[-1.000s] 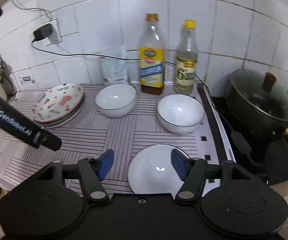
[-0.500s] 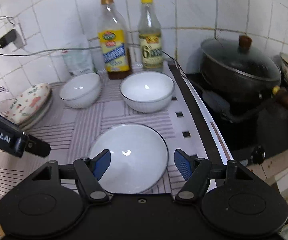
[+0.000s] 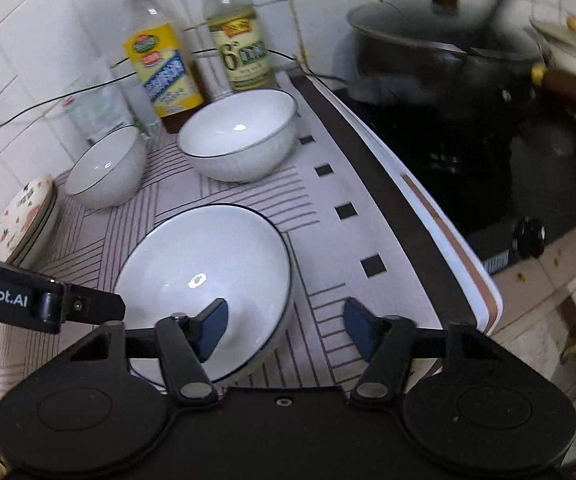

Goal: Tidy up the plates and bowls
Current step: 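Close both grippers on the rim of the white bowl by the stove, then lift the white bowl with both grippers and carry it toward the plate stack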

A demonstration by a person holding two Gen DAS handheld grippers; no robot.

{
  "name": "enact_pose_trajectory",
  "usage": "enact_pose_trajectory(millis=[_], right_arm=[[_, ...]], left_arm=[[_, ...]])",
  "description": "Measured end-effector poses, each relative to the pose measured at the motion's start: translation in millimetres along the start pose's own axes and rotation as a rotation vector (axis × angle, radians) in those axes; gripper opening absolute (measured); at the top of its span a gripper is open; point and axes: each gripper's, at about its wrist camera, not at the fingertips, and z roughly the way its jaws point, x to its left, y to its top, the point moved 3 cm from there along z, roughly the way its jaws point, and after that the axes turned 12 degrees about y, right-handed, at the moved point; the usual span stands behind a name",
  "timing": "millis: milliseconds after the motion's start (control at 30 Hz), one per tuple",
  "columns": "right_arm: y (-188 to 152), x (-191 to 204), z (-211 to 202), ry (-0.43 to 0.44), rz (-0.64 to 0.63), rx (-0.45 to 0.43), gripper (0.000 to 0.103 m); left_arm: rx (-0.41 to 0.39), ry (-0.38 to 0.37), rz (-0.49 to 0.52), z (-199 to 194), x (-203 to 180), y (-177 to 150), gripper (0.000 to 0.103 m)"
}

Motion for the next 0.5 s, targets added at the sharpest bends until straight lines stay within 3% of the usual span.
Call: enact_pose_trajectory(millis=[33,100,300,500], right_arm=[[-1,-2,2,0.007,0.020,0.011,0.034],[-1,-3,3,0.049,0.047,0.011,0.020],[0,1,6,0.029,0.075,-0.011,0.018],[4,3,6,0.035,0.081,-0.016,0.017]], left_arm=[[0.009,-0.003,0.007,4,-3,0,0.050],[0.032,-0.010,0.002,11,-7,1,0.035],[0.067,-0.069,-0.032,21,-10,-3,0.010],[0.069,-0.050,-0.010,20,-13,-10,0.009]])
